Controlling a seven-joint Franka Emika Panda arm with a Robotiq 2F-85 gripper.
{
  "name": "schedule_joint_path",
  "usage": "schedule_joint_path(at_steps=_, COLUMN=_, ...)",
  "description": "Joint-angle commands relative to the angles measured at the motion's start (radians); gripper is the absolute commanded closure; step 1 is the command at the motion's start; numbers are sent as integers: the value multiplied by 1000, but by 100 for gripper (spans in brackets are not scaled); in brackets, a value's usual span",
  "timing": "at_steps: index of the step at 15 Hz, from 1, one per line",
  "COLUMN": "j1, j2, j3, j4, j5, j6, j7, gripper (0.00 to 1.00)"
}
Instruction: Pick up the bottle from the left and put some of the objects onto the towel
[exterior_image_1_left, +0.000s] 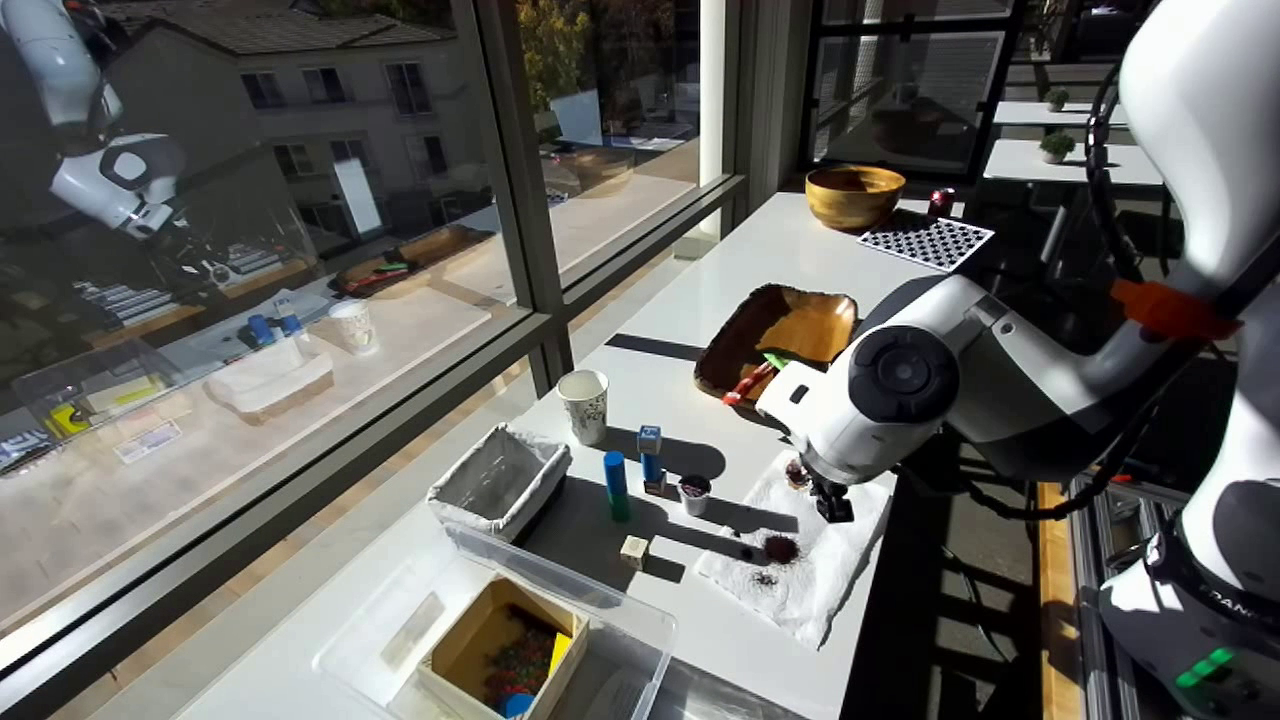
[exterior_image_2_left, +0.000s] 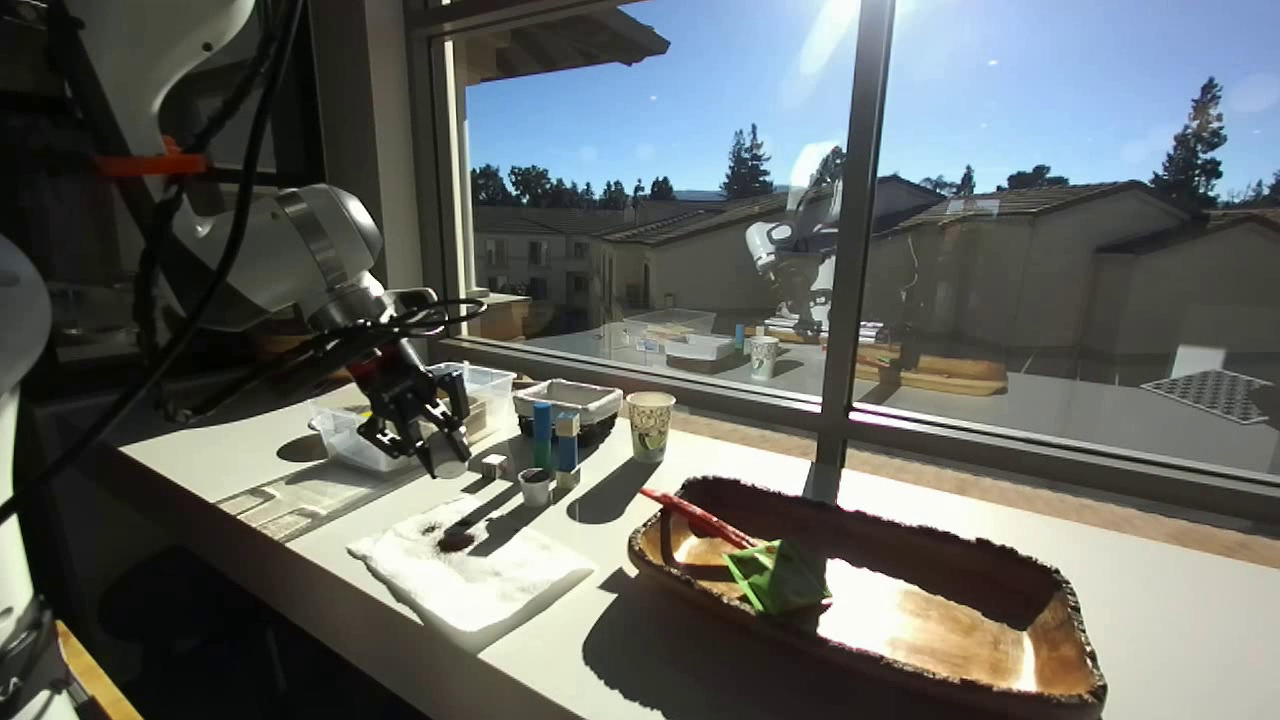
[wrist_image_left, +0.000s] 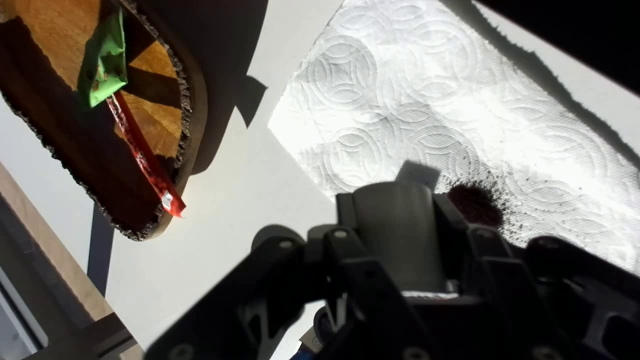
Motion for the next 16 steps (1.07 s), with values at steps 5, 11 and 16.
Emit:
schedule_joint_path(at_steps=5, j1=-22, j2=4, j3=21, j4=3, j5=6, j6=0, j7=-5, gripper=60)
schedule_joint_path(at_steps=11, j1=-47, j2=-6, j3=2, j4=-11, j5=-2, j6=65, j7=17, gripper=85)
schedule_joint_path(at_steps=16, j1=-87, j2=10, j3=-33, j4=-22, j5=-26, j6=226, j7=52, gripper=85)
